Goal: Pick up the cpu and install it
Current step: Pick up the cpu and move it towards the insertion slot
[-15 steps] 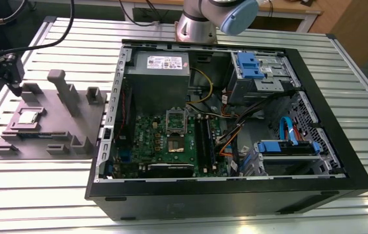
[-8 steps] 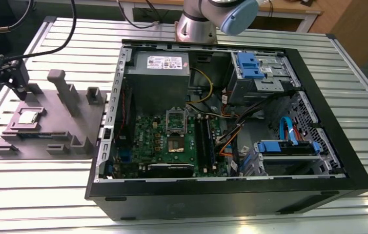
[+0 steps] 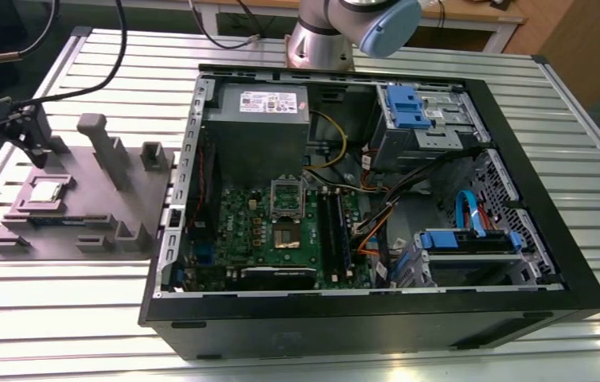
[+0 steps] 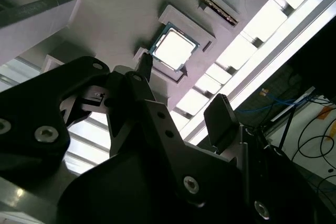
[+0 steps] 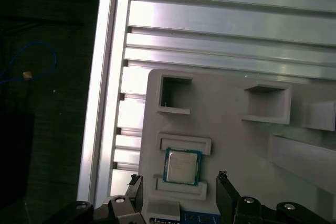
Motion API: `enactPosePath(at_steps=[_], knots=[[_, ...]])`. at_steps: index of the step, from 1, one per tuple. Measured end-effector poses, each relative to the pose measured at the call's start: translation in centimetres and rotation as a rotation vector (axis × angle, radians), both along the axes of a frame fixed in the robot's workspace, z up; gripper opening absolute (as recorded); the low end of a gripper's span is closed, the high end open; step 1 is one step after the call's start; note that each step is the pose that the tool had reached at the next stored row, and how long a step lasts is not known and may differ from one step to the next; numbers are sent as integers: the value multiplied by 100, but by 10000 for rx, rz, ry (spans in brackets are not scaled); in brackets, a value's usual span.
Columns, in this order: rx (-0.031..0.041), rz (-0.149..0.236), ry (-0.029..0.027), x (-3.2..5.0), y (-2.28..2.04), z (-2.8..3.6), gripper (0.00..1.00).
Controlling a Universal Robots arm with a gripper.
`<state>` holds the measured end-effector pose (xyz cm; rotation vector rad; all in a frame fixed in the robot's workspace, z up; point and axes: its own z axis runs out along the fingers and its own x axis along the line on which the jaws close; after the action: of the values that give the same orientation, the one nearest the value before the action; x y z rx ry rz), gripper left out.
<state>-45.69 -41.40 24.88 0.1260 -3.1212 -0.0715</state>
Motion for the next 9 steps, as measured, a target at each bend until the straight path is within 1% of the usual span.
enactPosePath(at_steps=[9], knots=[[0,-85,0,0,1,-85,66]])
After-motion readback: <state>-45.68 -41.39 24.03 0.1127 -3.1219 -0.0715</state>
